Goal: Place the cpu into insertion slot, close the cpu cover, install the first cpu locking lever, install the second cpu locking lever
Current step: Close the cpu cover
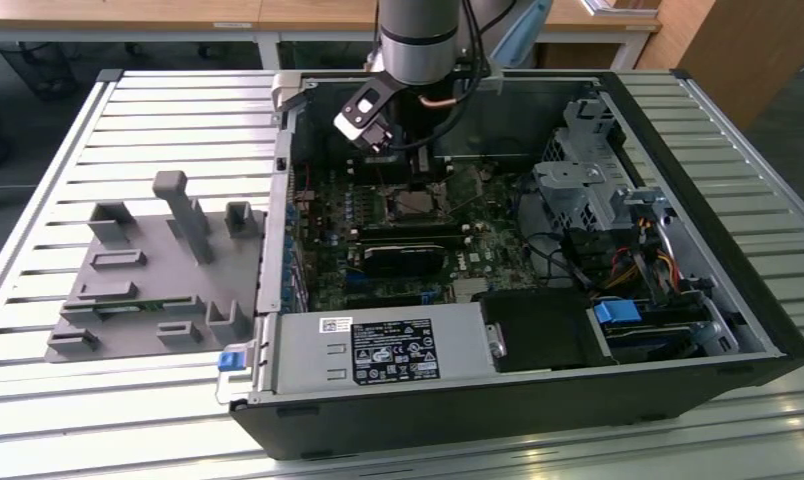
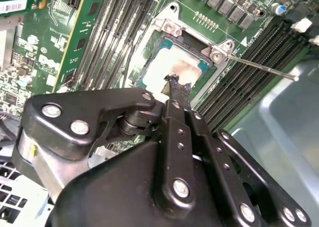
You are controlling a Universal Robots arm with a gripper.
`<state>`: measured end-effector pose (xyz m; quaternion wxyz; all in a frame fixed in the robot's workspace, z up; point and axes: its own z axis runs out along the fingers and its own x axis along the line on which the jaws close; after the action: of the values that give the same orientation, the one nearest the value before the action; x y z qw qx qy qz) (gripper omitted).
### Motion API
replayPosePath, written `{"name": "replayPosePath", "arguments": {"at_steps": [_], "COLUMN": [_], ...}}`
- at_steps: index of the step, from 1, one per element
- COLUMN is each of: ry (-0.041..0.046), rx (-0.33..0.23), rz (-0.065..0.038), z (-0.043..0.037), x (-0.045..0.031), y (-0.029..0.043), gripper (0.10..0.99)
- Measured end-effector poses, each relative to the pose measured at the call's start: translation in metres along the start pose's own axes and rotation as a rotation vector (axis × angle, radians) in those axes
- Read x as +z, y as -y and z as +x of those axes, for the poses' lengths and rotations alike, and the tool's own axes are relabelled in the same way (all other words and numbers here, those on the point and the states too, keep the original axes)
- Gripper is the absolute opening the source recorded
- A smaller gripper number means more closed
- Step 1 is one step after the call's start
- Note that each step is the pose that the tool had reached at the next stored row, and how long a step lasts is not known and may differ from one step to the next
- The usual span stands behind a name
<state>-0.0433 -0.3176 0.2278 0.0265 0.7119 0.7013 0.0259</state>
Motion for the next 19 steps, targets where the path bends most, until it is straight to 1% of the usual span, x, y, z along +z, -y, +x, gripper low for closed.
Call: {"name": "replayPosePath", "arguments": {"at_steps": [4, 9, 12, 17, 19], "ry": [0.0, 0.0001, -0.0001, -0.0001, -0.0009], "rx": [0.0, 0.0, 0.0, 0.001, 0.001], "rz": [0.001, 0.002, 0.003, 0.003, 0.006], "z": [0.0, 0.0, -0.0012, -0.0095, -0.0109], "x": [-0.0066, -0.0189, -0.0193, -0.0192, -0.0191], "y": [-0.0005, -0.0014, -0.0015, -0.0016, -0.0033], "gripper": [0.106, 0.106, 0.106, 0.106, 0.106]}}
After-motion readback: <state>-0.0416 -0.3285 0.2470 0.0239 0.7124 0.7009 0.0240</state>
